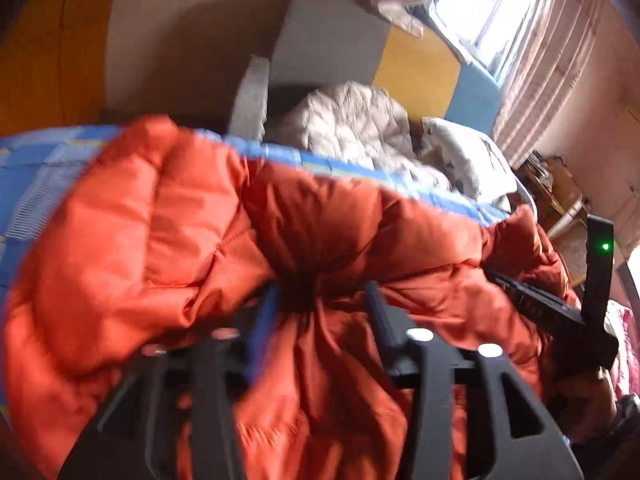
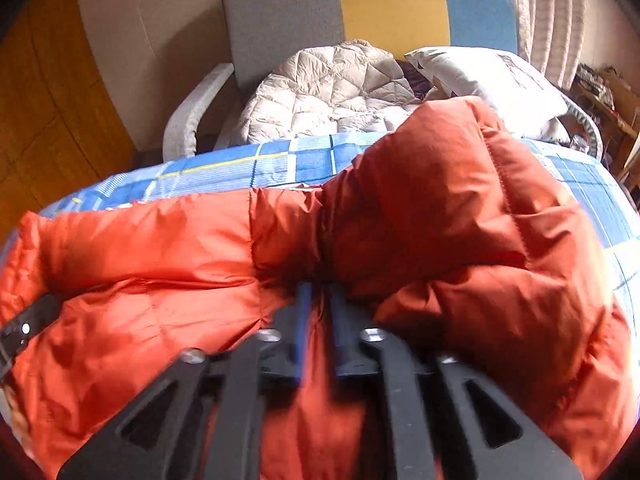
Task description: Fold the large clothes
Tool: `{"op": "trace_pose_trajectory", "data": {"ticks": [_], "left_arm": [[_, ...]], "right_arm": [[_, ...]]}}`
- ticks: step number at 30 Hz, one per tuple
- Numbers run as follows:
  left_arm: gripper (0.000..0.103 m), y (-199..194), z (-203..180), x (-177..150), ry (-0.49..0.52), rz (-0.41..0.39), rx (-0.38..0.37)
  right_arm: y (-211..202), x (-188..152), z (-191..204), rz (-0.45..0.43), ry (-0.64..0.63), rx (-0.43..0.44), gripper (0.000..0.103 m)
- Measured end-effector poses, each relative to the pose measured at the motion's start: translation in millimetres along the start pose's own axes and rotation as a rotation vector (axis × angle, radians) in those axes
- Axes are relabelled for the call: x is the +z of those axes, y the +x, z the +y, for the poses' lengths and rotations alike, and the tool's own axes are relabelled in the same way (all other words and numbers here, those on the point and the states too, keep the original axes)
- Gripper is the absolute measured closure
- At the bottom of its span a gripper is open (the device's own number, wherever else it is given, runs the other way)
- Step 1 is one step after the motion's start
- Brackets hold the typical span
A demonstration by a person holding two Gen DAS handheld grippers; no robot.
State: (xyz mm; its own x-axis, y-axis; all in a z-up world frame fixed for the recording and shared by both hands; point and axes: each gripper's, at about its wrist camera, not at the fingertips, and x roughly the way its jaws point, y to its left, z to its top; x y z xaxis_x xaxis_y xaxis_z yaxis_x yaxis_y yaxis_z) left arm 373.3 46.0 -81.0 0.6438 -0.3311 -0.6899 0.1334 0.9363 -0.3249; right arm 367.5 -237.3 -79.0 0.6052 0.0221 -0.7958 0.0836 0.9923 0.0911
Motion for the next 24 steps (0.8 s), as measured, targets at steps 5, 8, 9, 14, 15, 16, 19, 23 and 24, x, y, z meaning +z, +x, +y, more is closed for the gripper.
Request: {"op": "trace_pose_trajectory", "data": {"ticks": [5,8,9,14,15,16,19,23,24], "left_arm": [[0.055,-24.2,-34.7,-4.3,0.044,-0.043,-0.029],[0.055,-25.4,-57.4,-16.3,0.083,-0.036,-0.048],[0.055,-24.1,-62.4,-19.2,0.092,-0.031,-0.045],[0.055,-1.8,-74.2,-36.7,0.12,0.013,-0.012],[0.055,3.7,-73.3,-37.8,0.12,0.021,-0.006],[0.054,6.6,-71.9,-39.8,0.122,0.022,-0.001],[0.054,17.1,-68.9,-43.1,0.13,0.033,0.008],[0.054,25.3,-65.7,-51.0,0.145,0.022,0.012],[0.054,26.6,-64.9,-51.8,0.142,0.02,0.01]], "right_arm": [[-36.2,-7.1,3.4,-0.077,-0.004,0.019,0.05],[-51.8,-15.4,2.0,-0.111,-0.013,-0.008,0.05],[-54.4,-17.7,-0.3,-0.116,-0.004,-0.02,0.05],[-53.3,-28.2,-15.9,-0.099,0.022,-0.052,0.05],[-52.1,-29.2,-18.1,-0.097,0.026,-0.055,0.05],[-49.9,-30.2,-19.9,-0.096,0.022,-0.059,0.05],[-43.1,-31.4,-23.1,-0.088,0.015,-0.069,0.05],[-30.9,-35.2,-24.0,-0.079,0.008,-0.083,0.05],[-28.6,-36.2,-24.2,-0.077,0.008,-0.082,0.05]]}}
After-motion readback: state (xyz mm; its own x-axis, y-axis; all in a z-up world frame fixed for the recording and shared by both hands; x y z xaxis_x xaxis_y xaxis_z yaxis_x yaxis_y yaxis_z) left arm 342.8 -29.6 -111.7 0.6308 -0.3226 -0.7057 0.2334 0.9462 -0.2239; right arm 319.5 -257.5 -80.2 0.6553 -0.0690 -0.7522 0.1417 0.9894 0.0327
